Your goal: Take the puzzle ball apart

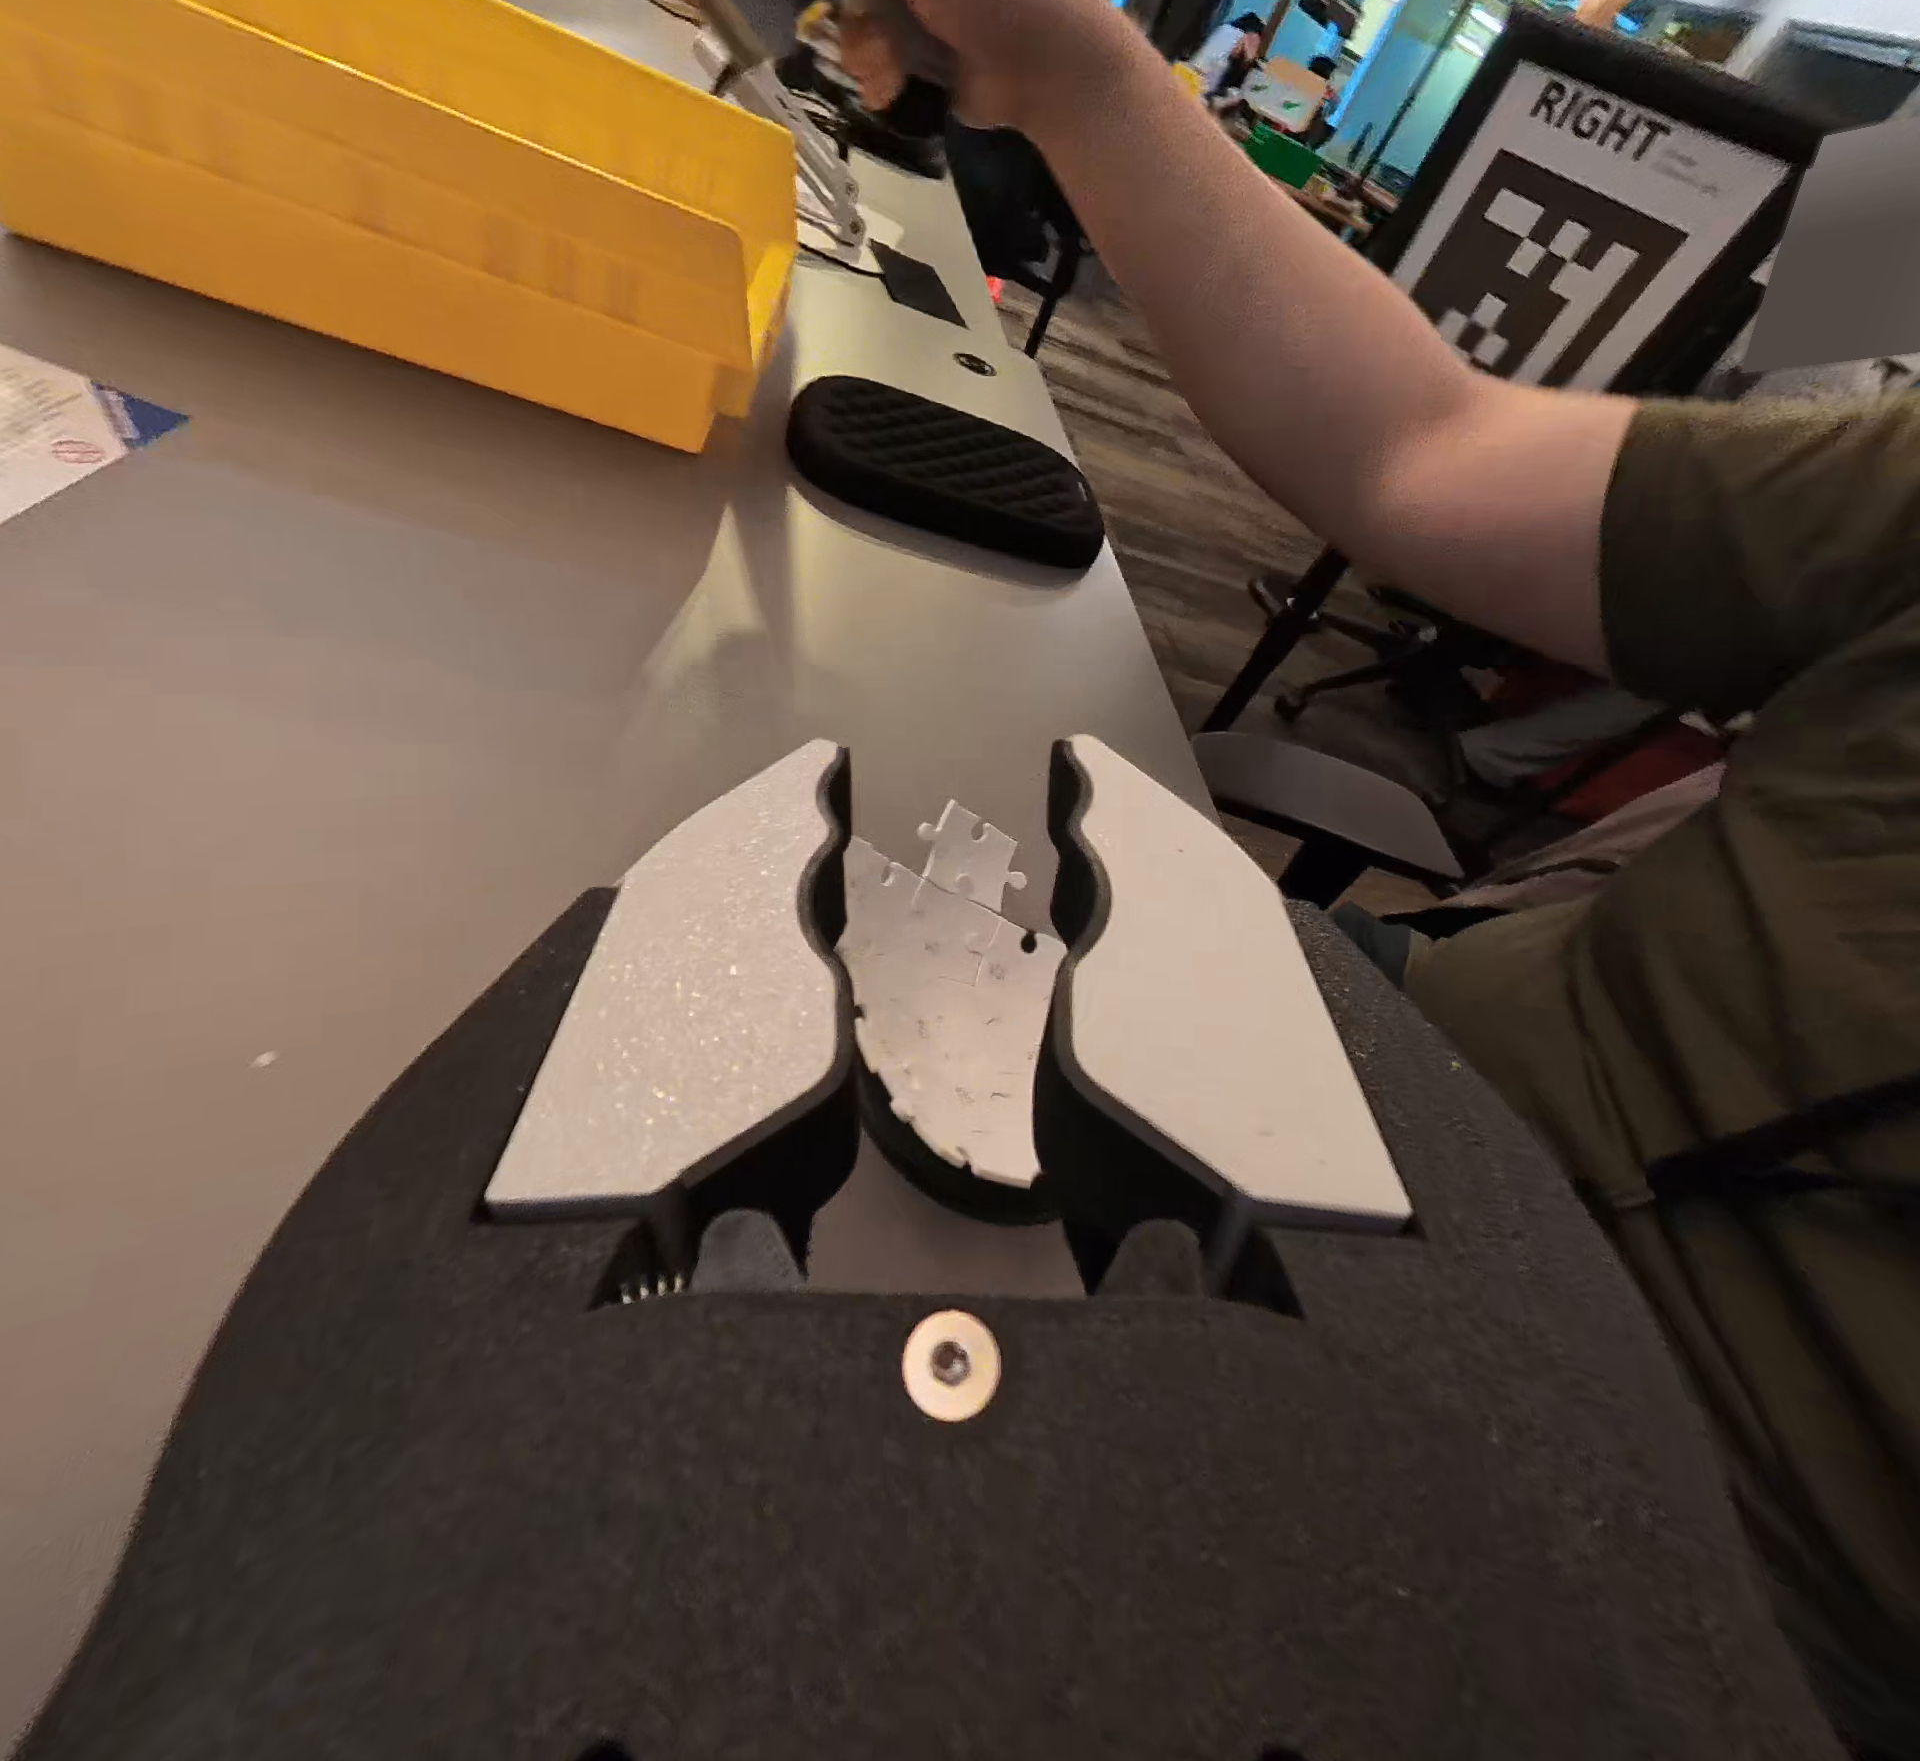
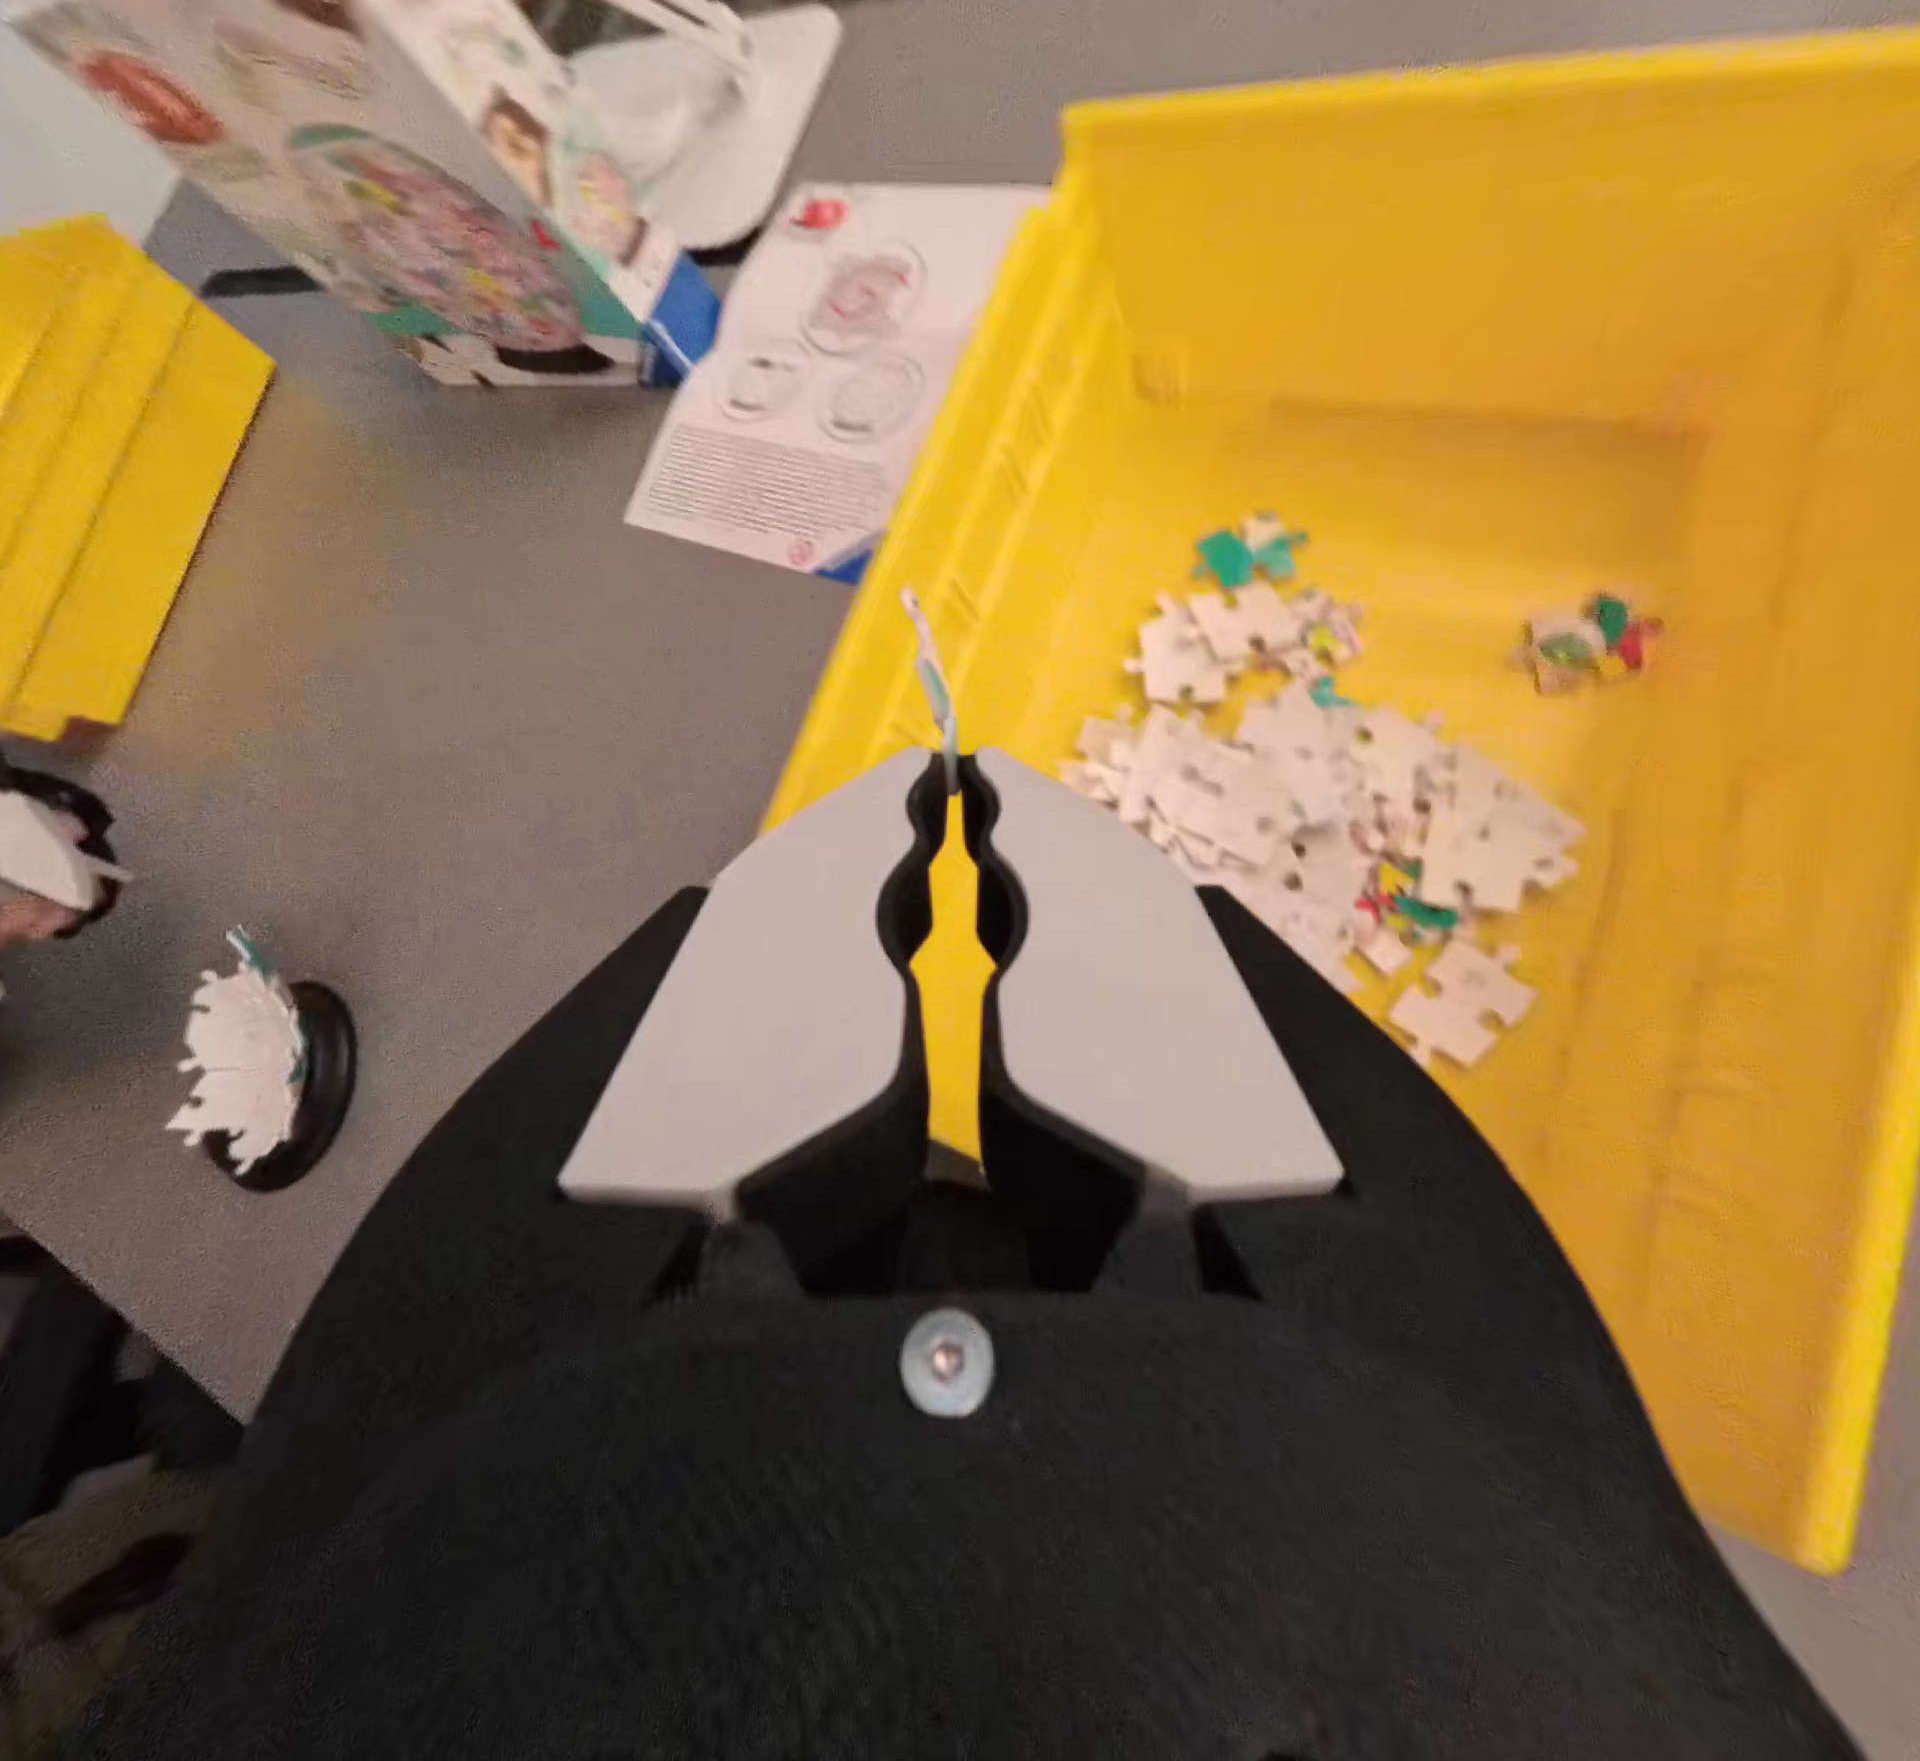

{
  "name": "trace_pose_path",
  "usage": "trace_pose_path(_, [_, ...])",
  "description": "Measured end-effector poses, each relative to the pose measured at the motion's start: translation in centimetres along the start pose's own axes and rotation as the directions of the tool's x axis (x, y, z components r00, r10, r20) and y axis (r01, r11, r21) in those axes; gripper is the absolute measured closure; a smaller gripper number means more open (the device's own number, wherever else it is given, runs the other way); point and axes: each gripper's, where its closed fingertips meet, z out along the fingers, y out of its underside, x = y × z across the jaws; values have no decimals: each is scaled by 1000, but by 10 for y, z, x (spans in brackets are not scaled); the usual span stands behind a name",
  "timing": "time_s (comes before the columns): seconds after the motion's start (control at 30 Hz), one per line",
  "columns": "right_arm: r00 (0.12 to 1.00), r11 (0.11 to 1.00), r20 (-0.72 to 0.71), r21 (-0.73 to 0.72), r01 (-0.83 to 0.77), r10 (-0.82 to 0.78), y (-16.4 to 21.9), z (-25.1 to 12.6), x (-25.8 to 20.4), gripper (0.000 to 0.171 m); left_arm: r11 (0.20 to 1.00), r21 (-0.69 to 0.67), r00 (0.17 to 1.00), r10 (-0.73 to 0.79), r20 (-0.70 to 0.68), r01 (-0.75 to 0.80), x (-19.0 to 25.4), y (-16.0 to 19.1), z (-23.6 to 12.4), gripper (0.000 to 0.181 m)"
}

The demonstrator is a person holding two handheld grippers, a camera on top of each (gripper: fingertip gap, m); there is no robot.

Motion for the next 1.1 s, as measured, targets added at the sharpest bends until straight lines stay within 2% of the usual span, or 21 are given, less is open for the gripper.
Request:
trace_pose_path(0.1, [986, 983, -13, -74, -168, 167, 25, 18, 46, 168, 998, -36, 999, 45, 9, -45, 1, 6, 5, 145])
trace_pose_path(0.13, [979, 974, -16, -105, -202, 201, 34, 24, 53, 161, 997, -35, 998, 63, 17, -62, 1, 6, 5, 146])
trace_pose_path(0.17, [976, 967, -36, -130, -218, 215, 42, 29, 60, 145, 997, -23, 997, 75, 30, -74, 0, 4, 4, 146])
trace_pose_path(0.23, [977, 973, -117, -124, -193, 179, 47, 27, 70, 143, 996, 11, 995, 86, 47, -87, -1, -1, 0, 143])
trace_pose_path(0.3, [977, 993, -183, -29, -119, 111, 33, 15, 67, 142, 995, 35, 993, 91, 74, -94, -5, -3, -4, 140])
trace_pose_path(0.37, [974, 992, -225, 117, 42, -15, 10, -4, 34, 142, 995, 19, 991, 92, 101, -95, -12, 2, -5, 142])
trace_pose_path(0.43, [974, 951, -125, 223, 213, -189, 6, -5, -44, 144, 996, -37, 990, 84, 116, -80, -18, 12, -1, 144])
trace_pose_path(0.47, [962, 935, -16, 232, 268, -272, 19, 4, -91, 144, 995, -70, 989, 83, 123, -75, -20, 18, 2, 144])
trace_pose_path(0.53, [897, 939, 282, 147, 310, -340, 69, 30, -181, 143, 989, -129, 985, 85, 148, -66, -28, 29, 9, 142])
trace_pose_path(0.6, [819, 942, 484, 36, 334, -309, 120, 53, -239, 143, 986, -157, 985, 76, 153, -52, -33, 34, 14, 140])
trace_pose_path(0.63, [800, 940, 527, -6, 342, -288, 138, 63, -254, 143, 987, -157, 987, 67, 143, -44, -34, 34, 17, 140])
trace_pose_path(0.73, [785, 918, 555, -89, 386, -276, 171, 89, -273, 140, 982, -190, 996, 12, 93, 6, -34, 37, 25, 141])
trace_pose_path(0.83, [776, 889, 577, -177, 422, -254, 192, 104, -279, 136, 972, -232, 998, -29, 62, 43, -34, 44, 29, 153])
trace_pose_path(0.93, [773, 888, 577, -169, 428, -263, 189, 111, -283, 146, 963, -252, 995, -99, 0, 96, -28, 50, 31, 178])
trace_pose_path(0.97, [773, 880, 579, -188, 436, -259, 190, 112, -283, 148, 959, -255, 991, -132, -11, 125, -27, 51, 31, 178])
trace_pose_path(1.0, [757, 866, 600, -205, 456, -257, 195, 110, -284, 161, 953, -262, 987, -160, -20, 149, -27, 53, 31, 178])
trace_pose_path(1.03, [742, 850, 616, -214, 482, -266, 199, 110, -284, 166, 948, -272, 983, -181, -35, 165, -25, 54, 30, 179])
trace_pose_path(1.1, [727, 833, 626, -214, 510, -283, 200, 112, -288, 166, 941, -288, 980, -196, -39, 176, -23, 58, 29, 179])
